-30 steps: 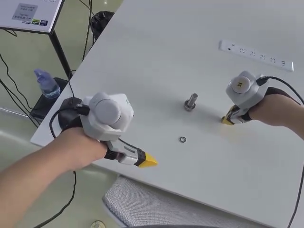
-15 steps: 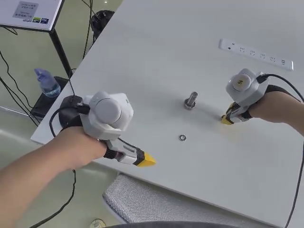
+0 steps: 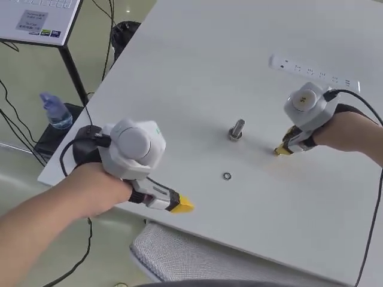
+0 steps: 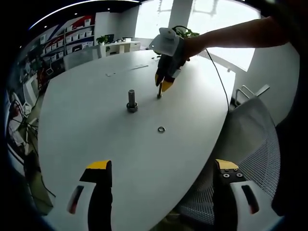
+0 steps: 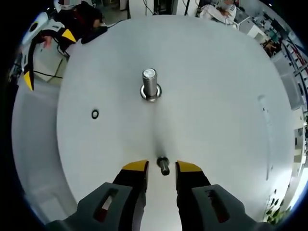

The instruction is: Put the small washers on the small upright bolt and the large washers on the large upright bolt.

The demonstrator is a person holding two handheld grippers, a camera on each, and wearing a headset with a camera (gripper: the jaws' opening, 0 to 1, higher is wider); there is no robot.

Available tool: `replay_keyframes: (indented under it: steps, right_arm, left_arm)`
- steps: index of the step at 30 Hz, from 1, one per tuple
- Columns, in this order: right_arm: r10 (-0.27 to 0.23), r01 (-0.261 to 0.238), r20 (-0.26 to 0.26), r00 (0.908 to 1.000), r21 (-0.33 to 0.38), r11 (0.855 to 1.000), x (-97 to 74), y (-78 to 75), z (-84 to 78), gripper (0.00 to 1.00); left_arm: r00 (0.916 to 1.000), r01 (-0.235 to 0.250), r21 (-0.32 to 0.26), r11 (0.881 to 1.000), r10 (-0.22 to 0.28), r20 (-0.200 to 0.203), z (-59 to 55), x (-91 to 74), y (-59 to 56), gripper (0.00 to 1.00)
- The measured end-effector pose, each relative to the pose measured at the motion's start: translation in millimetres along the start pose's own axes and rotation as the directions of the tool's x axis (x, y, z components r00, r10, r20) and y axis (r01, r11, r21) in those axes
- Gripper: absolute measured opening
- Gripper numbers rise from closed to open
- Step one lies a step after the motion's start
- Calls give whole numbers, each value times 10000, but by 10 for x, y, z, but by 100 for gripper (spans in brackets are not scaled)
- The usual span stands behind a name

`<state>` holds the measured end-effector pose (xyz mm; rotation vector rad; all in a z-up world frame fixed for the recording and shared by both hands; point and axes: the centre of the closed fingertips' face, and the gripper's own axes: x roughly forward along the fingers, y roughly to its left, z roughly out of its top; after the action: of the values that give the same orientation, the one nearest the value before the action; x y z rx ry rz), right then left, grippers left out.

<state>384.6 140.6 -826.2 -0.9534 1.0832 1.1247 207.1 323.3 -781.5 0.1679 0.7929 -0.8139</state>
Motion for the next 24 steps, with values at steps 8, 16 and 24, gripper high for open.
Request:
replay_keyframes:
  steps: [8,16,24]
  right_arm:
    - [-75,77,115,9999,-117,9999,-155,48,96,24]
    - [-131,132,82,9999,-125,9998,-330,42,132,24]
    - [-93,96,106,9999,-309,9995,-323,166,134,24]
  left_arm:
    - [9999,-31,160,9999,29,113,35,-32,3,87]
    - [9999,-2,171,9999,-1,155,80,-99,1,87]
    - [9996,-100,271,9996,93,277,108,-98,-21,88]
